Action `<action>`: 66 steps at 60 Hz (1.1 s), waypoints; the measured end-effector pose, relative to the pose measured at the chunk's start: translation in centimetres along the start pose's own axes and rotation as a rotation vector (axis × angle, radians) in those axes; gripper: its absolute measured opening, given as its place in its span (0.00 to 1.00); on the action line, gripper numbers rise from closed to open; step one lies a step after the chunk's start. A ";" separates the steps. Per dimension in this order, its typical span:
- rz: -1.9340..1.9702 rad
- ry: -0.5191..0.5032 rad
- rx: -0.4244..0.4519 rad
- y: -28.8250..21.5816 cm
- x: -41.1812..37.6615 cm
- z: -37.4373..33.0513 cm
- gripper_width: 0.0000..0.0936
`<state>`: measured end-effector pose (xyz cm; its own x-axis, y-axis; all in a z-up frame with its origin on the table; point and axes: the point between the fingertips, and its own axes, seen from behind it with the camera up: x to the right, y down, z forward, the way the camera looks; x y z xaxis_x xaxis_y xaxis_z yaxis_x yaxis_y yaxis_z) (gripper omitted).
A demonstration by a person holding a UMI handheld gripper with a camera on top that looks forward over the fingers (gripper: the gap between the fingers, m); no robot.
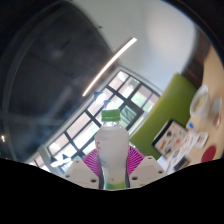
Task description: Pour water
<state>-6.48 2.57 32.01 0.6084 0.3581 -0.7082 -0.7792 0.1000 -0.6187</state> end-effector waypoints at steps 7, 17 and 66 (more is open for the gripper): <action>-0.435 0.054 0.028 -6.0 4.7 1.3 0.31; -0.781 0.229 -0.082 -6.1 18.6 -0.7 0.31; -0.829 0.365 -0.274 0.5 31.1 -2.0 0.47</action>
<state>12.33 11.86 9.01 0.9981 -0.0469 -0.0404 -0.0426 -0.0461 -0.9980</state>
